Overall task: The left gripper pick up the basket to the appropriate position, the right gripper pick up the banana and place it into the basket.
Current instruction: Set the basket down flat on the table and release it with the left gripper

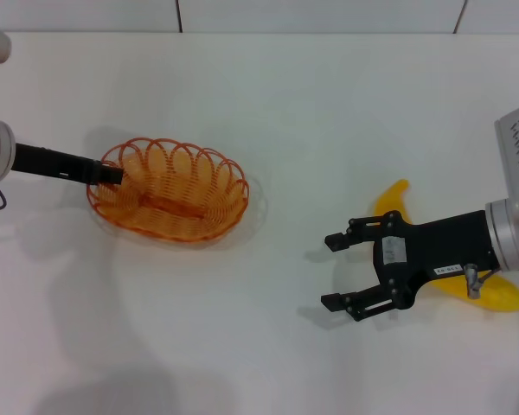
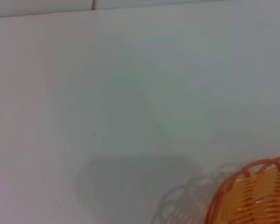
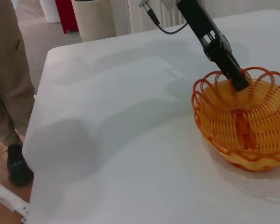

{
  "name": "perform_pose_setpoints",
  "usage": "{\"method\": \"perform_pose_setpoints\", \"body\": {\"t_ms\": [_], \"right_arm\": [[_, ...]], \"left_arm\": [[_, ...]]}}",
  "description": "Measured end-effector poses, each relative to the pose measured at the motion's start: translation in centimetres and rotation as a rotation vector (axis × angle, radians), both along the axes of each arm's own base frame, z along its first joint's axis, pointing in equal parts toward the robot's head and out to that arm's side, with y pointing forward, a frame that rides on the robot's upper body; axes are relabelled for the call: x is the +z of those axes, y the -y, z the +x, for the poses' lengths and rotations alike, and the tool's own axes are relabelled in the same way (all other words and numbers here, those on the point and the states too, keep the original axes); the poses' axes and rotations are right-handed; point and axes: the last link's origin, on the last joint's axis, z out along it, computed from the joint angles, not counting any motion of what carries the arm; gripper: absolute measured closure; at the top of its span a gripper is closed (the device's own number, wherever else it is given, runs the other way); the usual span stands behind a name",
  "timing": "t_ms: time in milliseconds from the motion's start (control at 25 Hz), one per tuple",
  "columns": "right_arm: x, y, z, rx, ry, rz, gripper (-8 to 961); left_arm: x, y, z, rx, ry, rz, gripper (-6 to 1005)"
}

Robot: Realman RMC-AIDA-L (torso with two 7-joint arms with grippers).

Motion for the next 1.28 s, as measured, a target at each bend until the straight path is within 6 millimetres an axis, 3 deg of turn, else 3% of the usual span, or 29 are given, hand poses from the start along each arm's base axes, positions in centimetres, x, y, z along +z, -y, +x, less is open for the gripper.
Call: {"method": "perform_pose_setpoints", "body": {"t_ms": [160,400,720,1280], "right_arm": [[0.0,0.0,0.0,0.000,0.000,0.001,92],[-0.2,0.1,0.2,-0.008,-0.001,-0.007,92],[-0.2,0.0,0.1,-0.004,-0.001,-0.008,91],[-0.3,-0.4,-0.3,0.005,-0.002,-0.011,92]], "left_arm": [[0.0,0.0,0.0,-0.006,-0.003,-0.001,775],[0.2,-0.1,0.1,-0.038,-0.013,-0.001,909],[0.2,-0.8,0.8,-0.094,0.004,0.036,930],[-1.9,-1.7,1.6,-0.144,0.051,0.099,934]]}}
